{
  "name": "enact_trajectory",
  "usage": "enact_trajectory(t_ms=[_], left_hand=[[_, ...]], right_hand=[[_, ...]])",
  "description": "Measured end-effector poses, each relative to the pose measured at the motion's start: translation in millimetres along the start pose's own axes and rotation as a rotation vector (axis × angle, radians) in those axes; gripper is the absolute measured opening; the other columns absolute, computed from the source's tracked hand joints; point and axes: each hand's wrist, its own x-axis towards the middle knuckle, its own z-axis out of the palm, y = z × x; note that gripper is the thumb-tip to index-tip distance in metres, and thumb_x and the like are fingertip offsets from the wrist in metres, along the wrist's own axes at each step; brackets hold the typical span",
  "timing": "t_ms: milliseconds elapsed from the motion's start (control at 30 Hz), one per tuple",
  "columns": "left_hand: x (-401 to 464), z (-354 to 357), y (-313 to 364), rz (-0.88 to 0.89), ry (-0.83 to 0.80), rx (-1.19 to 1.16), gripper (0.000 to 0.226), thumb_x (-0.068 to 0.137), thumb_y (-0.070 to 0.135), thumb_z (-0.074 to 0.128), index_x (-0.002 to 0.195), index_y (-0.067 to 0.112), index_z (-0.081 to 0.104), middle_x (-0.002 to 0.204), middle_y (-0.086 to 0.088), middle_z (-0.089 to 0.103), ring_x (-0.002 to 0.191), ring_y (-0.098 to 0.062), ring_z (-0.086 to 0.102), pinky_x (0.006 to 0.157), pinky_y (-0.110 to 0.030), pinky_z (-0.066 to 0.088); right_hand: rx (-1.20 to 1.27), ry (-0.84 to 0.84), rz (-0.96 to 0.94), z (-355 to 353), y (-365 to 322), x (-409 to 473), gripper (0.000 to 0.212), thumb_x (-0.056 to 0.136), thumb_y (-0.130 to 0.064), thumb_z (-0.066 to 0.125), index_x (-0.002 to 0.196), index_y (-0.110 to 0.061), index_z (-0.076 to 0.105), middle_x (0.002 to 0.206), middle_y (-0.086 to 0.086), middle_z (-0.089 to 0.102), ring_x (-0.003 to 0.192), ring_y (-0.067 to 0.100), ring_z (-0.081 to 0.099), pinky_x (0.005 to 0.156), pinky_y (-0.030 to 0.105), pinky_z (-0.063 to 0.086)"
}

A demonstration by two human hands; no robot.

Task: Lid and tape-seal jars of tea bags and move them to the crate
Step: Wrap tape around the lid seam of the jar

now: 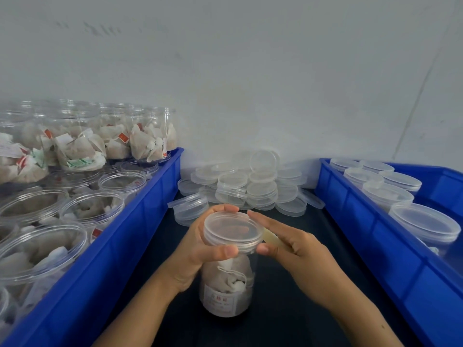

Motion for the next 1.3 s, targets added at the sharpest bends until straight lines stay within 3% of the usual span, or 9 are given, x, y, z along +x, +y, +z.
enact_trajectory(t_ms=[167,367,500,600,800,1033,1133,1233,1300], left_hand=[[0,-1,2,-0.056,0.005,-0.023,0.112,0.039,0.044,0.096,0.132,0.018,0.040,0.115,-0.002,0.069,0.114,-0.024,0.063,0.091,-0.030,0.052],[-4,3,20,-0.108,0.023,0.123,0.115,0.036,0.064,0.090,0.134,0.024,0.044,0.121,0.009,0.067,0.115,-0.009,0.061,0.088,-0.021,0.052],[-12,16,28,-0.091,0.126,0.456,0.143,0.026,0.080,0.080,0.148,0.048,0.013,0.124,0.034,0.046,0.116,0.014,0.045,0.090,-0.014,0.042],[-12,27,28,-0.001,0.285,0.625,0.124,0.025,0.083,0.075,0.135,0.053,0.028,0.111,0.036,0.049,0.105,0.019,0.044,0.083,-0.009,0.037],[-9,23,22,0.040,0.363,0.598,0.100,0.036,0.075,0.079,0.126,0.047,0.042,0.115,0.024,0.059,0.110,0.007,0.054,0.089,-0.017,0.044],[-4,18,23,0.044,0.234,0.538,0.098,0.040,0.061,0.081,0.129,0.040,0.047,0.115,0.021,0.063,0.108,0.008,0.058,0.091,-0.019,0.047],[-2,16,23,0.036,0.181,0.493,0.092,0.041,0.057,0.083,0.124,0.037,0.051,0.113,0.017,0.065,0.106,0.005,0.060,0.087,-0.018,0.047],[-1,14,26,0.005,0.172,0.558,0.090,0.041,0.062,0.080,0.123,0.037,0.051,0.115,0.019,0.063,0.107,0.006,0.058,0.090,-0.020,0.048],[-2,12,31,-0.023,0.170,0.687,0.095,0.043,0.069,0.075,0.129,0.039,0.047,0.121,0.022,0.058,0.112,0.005,0.055,0.097,-0.026,0.048]], right_hand=[[0.060,0.032,-0.006,6,8,3,0.046,0.087,-0.059,0.055,0.125,-0.076,0.034,0.123,-0.008,0.066,0.120,0.013,0.057,0.104,0.042,0.045],[0.099,0.107,-0.008,8,9,4,0.044,0.090,-0.052,0.055,0.129,-0.067,0.041,0.121,-0.039,0.057,0.122,-0.006,0.050,0.107,0.037,0.043],[0.062,0.118,-0.026,13,8,2,0.044,0.091,-0.054,0.053,0.128,-0.071,0.036,0.113,-0.010,0.070,0.108,0.016,0.064,0.094,0.041,0.053],[0.054,0.107,-0.032,18,6,2,0.047,0.094,-0.047,0.052,0.128,-0.072,0.033,0.111,0.014,0.067,0.106,0.032,0.062,0.090,0.048,0.053],[0.078,0.019,-0.055,11,7,0,0.048,0.099,-0.046,0.043,0.132,-0.073,0.023,0.118,0.023,0.061,0.114,0.038,0.057,0.096,0.052,0.049],[-0.106,0.045,-0.060,4,7,1,0.041,0.098,-0.051,0.037,0.135,-0.063,0.026,0.115,-0.009,0.065,0.105,0.009,0.060,0.094,0.038,0.049],[-0.249,0.098,-0.095,1,4,-1,0.039,0.095,-0.054,0.037,0.132,-0.057,0.027,0.095,-0.011,0.064,0.081,0.005,0.057,0.078,0.030,0.050],[-0.348,0.164,-0.131,-1,-1,-4,0.022,0.093,-0.052,0.042,0.109,-0.049,0.028,0.068,-0.011,0.052,0.067,-0.001,0.055,0.056,0.017,0.044],[-0.465,0.169,-0.134,-2,-2,-5,0.023,0.096,-0.045,0.045,0.102,-0.048,0.024,0.069,-0.017,0.049,0.066,-0.006,0.053,0.055,0.016,0.043]])
